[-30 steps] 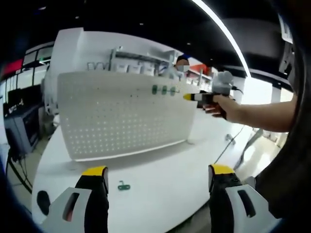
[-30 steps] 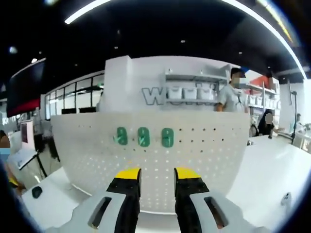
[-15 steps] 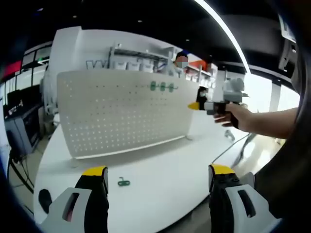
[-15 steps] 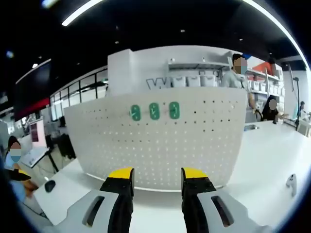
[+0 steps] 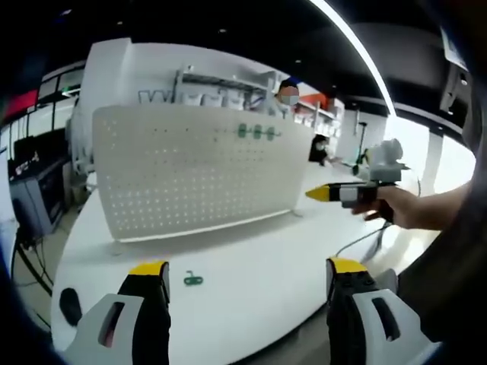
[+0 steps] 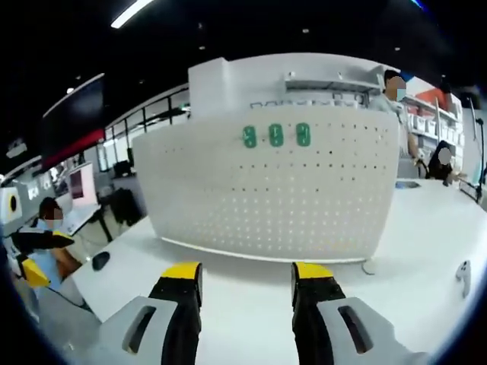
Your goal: Insert the hook assembly into the mounting plate slot until the hook locks in place.
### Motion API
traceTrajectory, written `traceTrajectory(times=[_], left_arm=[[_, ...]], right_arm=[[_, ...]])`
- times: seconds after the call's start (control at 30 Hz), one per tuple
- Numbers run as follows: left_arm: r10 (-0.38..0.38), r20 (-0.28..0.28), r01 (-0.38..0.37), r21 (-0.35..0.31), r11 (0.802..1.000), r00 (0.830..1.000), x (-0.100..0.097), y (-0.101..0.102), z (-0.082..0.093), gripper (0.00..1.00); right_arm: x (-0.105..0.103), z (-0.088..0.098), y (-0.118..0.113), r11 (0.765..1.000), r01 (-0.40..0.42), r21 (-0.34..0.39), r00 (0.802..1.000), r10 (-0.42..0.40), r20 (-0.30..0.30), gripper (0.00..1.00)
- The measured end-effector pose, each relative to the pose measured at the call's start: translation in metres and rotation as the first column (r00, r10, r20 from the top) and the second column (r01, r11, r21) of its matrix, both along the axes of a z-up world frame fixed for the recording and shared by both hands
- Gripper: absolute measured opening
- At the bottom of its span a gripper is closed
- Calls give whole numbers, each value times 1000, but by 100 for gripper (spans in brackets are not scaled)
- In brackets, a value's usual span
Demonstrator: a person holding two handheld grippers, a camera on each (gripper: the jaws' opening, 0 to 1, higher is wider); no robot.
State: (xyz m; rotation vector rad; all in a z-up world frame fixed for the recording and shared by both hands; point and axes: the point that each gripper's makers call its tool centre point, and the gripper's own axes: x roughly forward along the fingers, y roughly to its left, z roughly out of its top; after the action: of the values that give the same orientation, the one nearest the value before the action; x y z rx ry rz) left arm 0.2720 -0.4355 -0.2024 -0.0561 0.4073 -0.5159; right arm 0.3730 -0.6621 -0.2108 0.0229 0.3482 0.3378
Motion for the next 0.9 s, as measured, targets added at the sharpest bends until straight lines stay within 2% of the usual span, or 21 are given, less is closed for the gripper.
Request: traceTrajectory(times=[0.1,0.4,0.5,0.7,0.8,0.9], left_arm=[[3,-11,-3,-2,1000,1000,-4,-1,-4,85],[7,-36,-7,0,1000,999,-9,-1,-11,86],[11,-37,-11,5,1000,999,-10,0,-11,87],[20,-61,-20,-9,1000,998,-13,-1,-18,86],[17,-78,-17,4,1000,997,-14,-3,-24,87],[22,-85,-22,5,1000,996,-14,-3,-28,87]], right_arm=[[-6,-4,0,1000,-17,-16,1000,17,-9,50],[-27,-8,-3,999,-29,15,999,29,-26,50],[-35,-3,1,996,-42,83,999,43,-7,49],[-52,-11,3,996,-52,76,998,55,-36,51],[-64,-15,4,995,-60,75,997,63,-41,53],[-74,-13,6,991,-63,114,997,67,-31,56]])
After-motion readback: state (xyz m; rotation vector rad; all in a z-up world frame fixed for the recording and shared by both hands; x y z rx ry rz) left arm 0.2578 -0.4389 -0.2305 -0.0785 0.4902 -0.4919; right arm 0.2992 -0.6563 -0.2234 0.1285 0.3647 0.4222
